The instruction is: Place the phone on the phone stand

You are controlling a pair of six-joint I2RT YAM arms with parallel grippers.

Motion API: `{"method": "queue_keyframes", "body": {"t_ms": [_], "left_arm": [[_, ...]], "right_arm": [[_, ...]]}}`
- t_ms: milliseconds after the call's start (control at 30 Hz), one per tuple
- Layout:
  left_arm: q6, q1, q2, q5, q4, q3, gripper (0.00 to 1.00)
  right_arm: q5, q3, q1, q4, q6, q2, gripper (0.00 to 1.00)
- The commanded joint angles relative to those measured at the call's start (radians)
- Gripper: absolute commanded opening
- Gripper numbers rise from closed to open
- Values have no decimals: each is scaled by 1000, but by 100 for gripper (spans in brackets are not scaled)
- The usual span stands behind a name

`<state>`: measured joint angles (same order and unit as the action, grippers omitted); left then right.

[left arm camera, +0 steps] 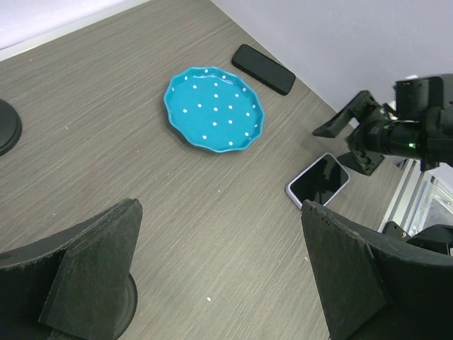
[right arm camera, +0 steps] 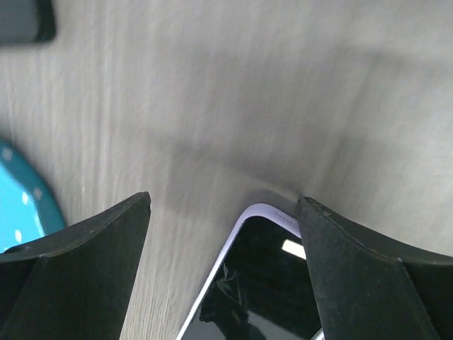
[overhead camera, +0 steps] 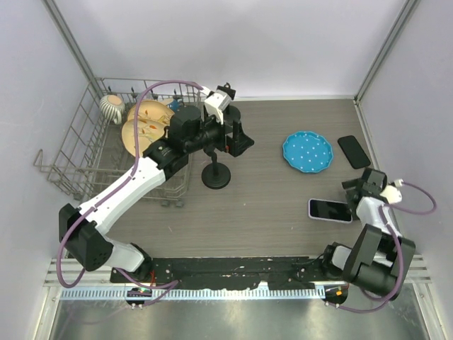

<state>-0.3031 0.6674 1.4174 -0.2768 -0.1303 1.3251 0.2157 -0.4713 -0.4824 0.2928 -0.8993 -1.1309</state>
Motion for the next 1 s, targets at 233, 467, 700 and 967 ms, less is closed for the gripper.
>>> {"method": "queue_keyframes", "body": {"t_ms": [233,467,700,967], "left_arm": [[15,-2,-34,16,20,14,100],[27,-3,-40,24,8,13,100],[35,-3,-35,31,-5,19,100],[47,-3,-48,70,-37,23,100]], "right_arm": [[29,-263,438,11,160,-98,90],[241,-345,438,330,189,-58,94],[80,-319,461,480,22,-50,96],[45,-342,482,537,-151,-162,98]]}}
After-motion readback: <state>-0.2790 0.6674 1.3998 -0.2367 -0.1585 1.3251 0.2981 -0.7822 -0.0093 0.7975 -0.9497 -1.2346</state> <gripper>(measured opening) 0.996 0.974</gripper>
